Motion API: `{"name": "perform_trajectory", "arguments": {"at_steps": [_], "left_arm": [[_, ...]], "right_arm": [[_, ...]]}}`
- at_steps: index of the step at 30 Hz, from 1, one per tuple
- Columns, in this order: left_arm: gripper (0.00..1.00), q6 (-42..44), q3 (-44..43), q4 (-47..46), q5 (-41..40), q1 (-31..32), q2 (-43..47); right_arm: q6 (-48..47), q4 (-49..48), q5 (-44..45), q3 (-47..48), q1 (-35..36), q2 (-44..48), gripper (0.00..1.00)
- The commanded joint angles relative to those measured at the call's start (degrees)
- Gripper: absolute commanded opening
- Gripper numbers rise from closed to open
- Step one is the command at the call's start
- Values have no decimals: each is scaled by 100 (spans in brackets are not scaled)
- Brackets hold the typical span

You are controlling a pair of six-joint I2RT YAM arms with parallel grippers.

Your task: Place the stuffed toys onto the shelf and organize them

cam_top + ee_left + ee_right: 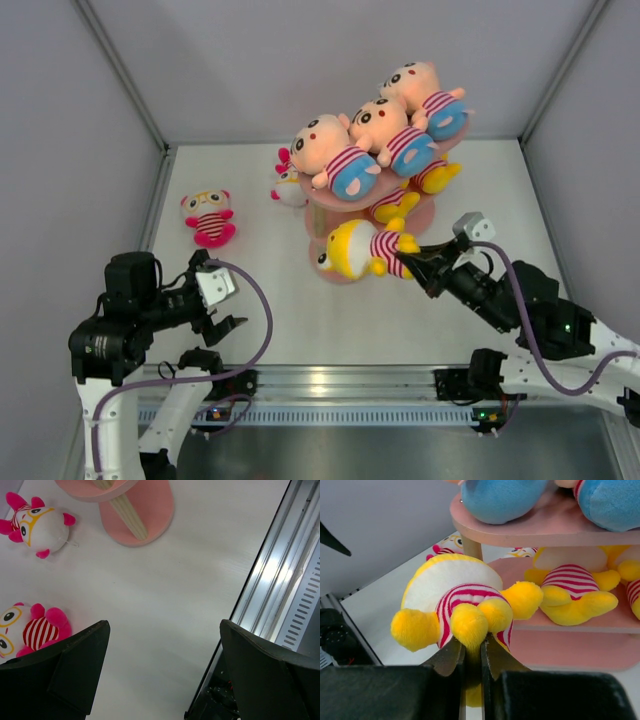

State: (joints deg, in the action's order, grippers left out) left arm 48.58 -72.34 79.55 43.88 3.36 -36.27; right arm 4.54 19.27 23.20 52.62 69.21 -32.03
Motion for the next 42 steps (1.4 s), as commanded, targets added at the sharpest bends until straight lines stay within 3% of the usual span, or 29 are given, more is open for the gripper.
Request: {"name": "perform_trajectory", "arguments": {"at_steps": [1, 7, 16, 26, 38, 42], "left_arm": [[97, 47, -132, 685, 77, -19, -47], [97, 20, -114, 685, -37, -19, 6], [97, 55, 9, 685, -28, -19, 6], [97, 55, 0, 685, -11, -19, 6], [98, 47, 27, 685, -46, -19, 33], [98, 64, 62, 685, -46, -19, 41]], "right_arm": [[222, -941, 771, -120, -4, -224, 0], [591, -1118, 1994, -103, -4, -611, 0], [672, -1601, 2715, -366, 5, -796, 0], [627, -2313, 2180, -375, -4, -1261, 0], [373, -3858, 3005, -682, -13, -1842, 0], [285, -4176, 2831, -841, -144, -1921, 0]]}}
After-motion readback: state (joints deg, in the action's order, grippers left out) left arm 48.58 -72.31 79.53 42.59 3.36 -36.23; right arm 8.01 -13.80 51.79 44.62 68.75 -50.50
